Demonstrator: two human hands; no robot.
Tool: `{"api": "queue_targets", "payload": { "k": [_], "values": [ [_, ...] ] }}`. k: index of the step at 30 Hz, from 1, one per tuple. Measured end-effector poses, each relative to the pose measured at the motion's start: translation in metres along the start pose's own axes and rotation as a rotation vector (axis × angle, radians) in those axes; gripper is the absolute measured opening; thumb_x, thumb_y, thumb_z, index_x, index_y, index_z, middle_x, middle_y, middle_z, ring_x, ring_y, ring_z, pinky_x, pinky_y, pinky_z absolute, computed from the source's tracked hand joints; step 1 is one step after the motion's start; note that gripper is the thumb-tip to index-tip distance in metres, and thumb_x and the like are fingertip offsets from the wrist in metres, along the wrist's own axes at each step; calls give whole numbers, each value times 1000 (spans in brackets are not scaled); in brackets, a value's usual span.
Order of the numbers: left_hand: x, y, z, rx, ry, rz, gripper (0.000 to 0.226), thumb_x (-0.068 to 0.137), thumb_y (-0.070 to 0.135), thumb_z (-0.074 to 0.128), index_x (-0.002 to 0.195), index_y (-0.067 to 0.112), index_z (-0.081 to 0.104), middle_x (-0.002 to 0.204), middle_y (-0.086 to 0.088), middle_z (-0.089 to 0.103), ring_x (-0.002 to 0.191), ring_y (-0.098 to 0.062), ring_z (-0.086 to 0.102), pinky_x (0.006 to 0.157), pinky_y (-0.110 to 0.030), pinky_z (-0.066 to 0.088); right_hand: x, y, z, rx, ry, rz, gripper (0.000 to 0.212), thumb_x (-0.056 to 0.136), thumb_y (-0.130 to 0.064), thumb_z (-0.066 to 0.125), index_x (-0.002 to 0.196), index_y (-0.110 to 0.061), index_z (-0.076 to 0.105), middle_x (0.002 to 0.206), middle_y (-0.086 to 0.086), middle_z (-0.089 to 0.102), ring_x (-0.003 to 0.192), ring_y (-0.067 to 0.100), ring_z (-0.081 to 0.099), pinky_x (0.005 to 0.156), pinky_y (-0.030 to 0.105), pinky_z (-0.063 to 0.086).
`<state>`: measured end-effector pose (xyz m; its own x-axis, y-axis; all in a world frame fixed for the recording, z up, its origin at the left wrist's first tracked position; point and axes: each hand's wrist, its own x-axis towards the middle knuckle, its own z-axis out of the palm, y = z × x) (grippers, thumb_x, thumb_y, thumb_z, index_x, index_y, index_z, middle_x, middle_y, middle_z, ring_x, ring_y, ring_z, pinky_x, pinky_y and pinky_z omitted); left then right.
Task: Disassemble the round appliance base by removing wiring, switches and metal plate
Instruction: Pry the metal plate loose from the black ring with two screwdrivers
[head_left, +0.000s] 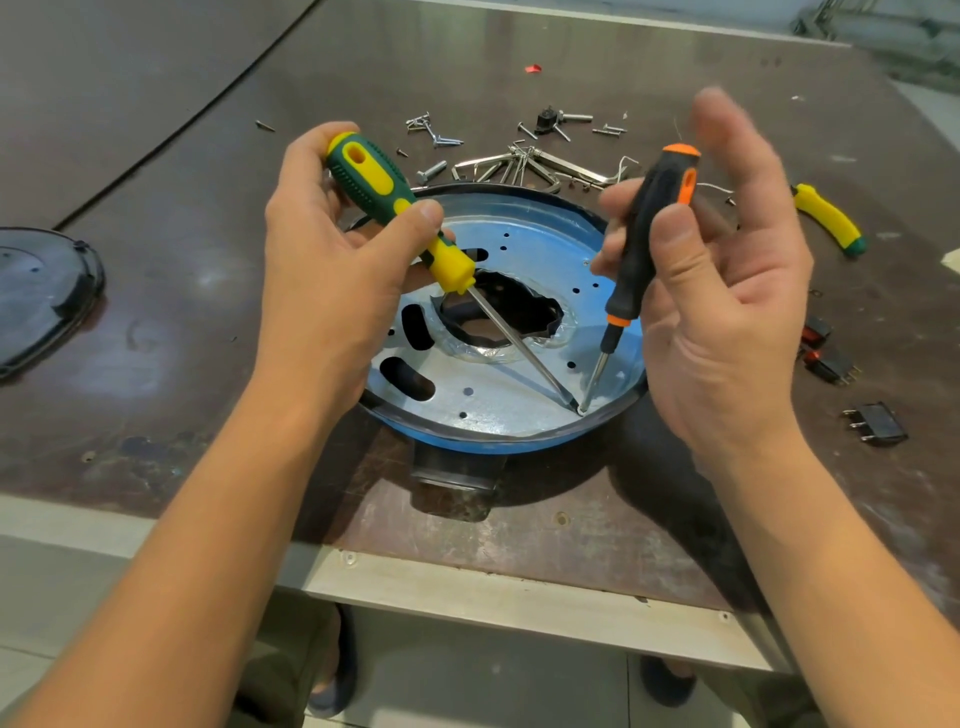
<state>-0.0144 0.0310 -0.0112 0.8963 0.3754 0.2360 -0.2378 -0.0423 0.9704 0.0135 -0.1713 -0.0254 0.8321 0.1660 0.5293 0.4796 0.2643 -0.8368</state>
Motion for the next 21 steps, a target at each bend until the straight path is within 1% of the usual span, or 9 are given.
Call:
{"api": "queue_targets", "payload": {
  "k": [1, 3, 6, 9, 11, 13, 16, 19, 21],
  "values": [
    [0, 0, 0, -2, 0, -2, 54, 91, 3, 69, 137, 11, 42, 126, -26, 50, 86, -24, 75, 73, -34, 63, 0, 0, 0, 7, -6, 4, 47, 106, 3, 43, 149, -8, 28, 109, 21, 64, 85, 23, 62, 83, 41, 54],
    [0, -1, 1, -7, 2, -5, 54, 91, 3, 68, 137, 10, 42, 127, -27, 49, 86, -22, 75, 73, -34, 63, 0, -1, -1, 30, -6, 35, 41, 106, 0, 40, 146, -6, 33, 111, 21, 65, 84, 22, 62, 84, 41, 54],
    [0, -1, 1, 6, 1, -3, 54, 91, 4, 69, 137, 10, 42, 127, -27, 49, 85, -17, 75, 72, -33, 63, 2, -1, 1, 17, 19, 43, 27, 104, -5, 49, 130, -11, 47, 105, 7, 61, 85, 17, 57, 79, 41, 55],
    [0, -1, 1, 10, 7, 0, 54, 91, 4, 69, 137, 9, 42, 126, -26, 50, 84, -13, 74, 72, -34, 63, 2, 0, 3, -27, 37, 17, 35, 99, -1, 60, 131, -7, 48, 95, -5, 55, 84, 15, 53, 80, 45, 56],
    [0, 0, 1, 14, 6, 1, 54, 91, 4, 69, 137, 10, 42, 125, -26, 51, 86, -14, 74, 73, -36, 63, 2, 1, 2, -14, 21, 19, 37, 102, 1, 51, 139, -2, 44, 101, 5, 57, 88, 23, 54, 83, 43, 54],
    [0, 0, 1, 11, -3, -2, 54, 90, 4, 69, 137, 11, 42, 125, -27, 51, 89, -22, 74, 75, -39, 63, 1, 1, 0, 5, -19, 31, 40, 106, 2, 40, 146, 1, 37, 108, 17, 60, 92, 28, 58, 88, 40, 52],
    [0, 1, 1, -10, -10, -8, 54, 91, 3, 68, 137, 12, 41, 126, -25, 50, 90, -26, 74, 71, -41, 63, 0, -1, -1, 57, -42, 68, 38, 107, -1, 35, 146, 1, 38, 107, 18, 63, 94, 27, 61, 91, 40, 53],
    [-1, 1, 0, -6, -19, -7, 53, 92, 4, 67, 138, 11, 40, 127, -23, 50, 88, -23, 75, 68, -38, 64, 1, -3, 5, 41, -12, 44, 33, 103, -18, 54, 133, -7, 46, 101, 15, 56, 89, 24, 56, 83, 41, 53],
    [-1, 1, 1, -9, -17, -11, 54, 92, 3, 67, 138, 11, 40, 128, -23, 50, 88, -23, 75, 69, -38, 64, 2, -3, 5, -8, 3, 18, 38, 96, -16, 63, 130, -8, 47, 95, 10, 49, 84, 22, 50, 81, 43, 53]
  ]
}}
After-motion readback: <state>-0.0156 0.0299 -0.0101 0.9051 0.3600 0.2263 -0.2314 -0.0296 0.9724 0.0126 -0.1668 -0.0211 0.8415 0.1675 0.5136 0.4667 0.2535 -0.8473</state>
